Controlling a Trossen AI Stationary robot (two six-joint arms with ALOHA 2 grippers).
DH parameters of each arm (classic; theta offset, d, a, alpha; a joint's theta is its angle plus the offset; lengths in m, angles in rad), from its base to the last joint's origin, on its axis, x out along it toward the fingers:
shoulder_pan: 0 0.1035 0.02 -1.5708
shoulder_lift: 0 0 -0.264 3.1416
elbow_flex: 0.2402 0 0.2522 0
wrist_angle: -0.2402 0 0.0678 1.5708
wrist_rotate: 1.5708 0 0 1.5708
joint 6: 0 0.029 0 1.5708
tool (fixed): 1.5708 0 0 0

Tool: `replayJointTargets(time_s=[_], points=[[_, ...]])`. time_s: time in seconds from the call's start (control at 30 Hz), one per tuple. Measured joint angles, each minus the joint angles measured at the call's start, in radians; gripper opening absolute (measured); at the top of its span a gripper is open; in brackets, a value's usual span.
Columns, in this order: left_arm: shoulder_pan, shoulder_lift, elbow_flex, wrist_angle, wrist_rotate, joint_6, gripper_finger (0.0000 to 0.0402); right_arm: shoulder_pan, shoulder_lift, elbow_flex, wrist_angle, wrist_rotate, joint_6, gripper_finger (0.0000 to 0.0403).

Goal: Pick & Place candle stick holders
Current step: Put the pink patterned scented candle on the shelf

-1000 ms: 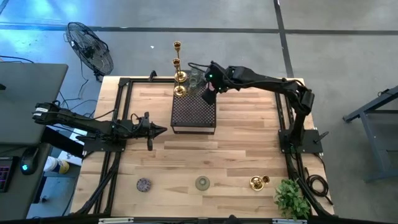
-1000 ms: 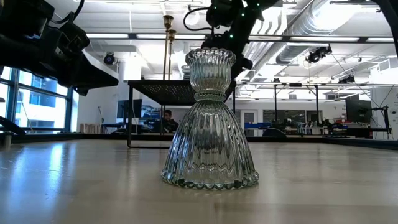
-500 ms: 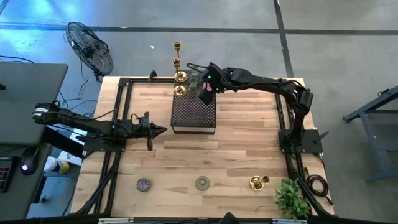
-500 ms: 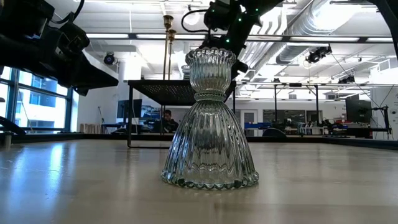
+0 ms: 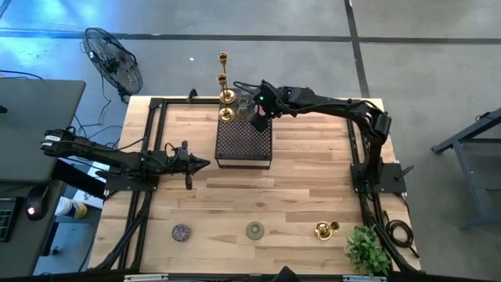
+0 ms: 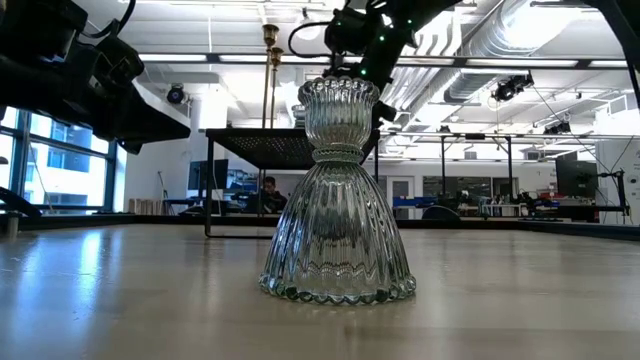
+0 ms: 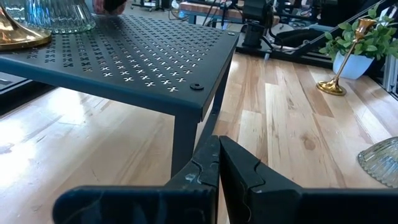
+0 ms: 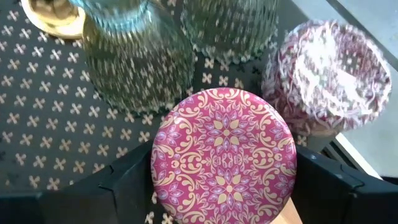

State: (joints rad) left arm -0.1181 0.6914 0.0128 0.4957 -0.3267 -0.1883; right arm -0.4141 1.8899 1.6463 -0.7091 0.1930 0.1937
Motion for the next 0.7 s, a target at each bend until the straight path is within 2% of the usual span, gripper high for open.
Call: replayJointTargets(time_s=[0.4, 0.7], points=[[0.000, 0.000, 0.000, 0.000, 0.000, 0.000, 0.0001, 0.000, 0.004, 0.000, 0.002, -0.002, -0.007, 0.0293], [0.000, 0.000, 0.000, 0.001, 0.001, 0.000, 0.0001, 0.000, 0.004, 0.000, 0.001, 0.001, -0.020, 0.0322]])
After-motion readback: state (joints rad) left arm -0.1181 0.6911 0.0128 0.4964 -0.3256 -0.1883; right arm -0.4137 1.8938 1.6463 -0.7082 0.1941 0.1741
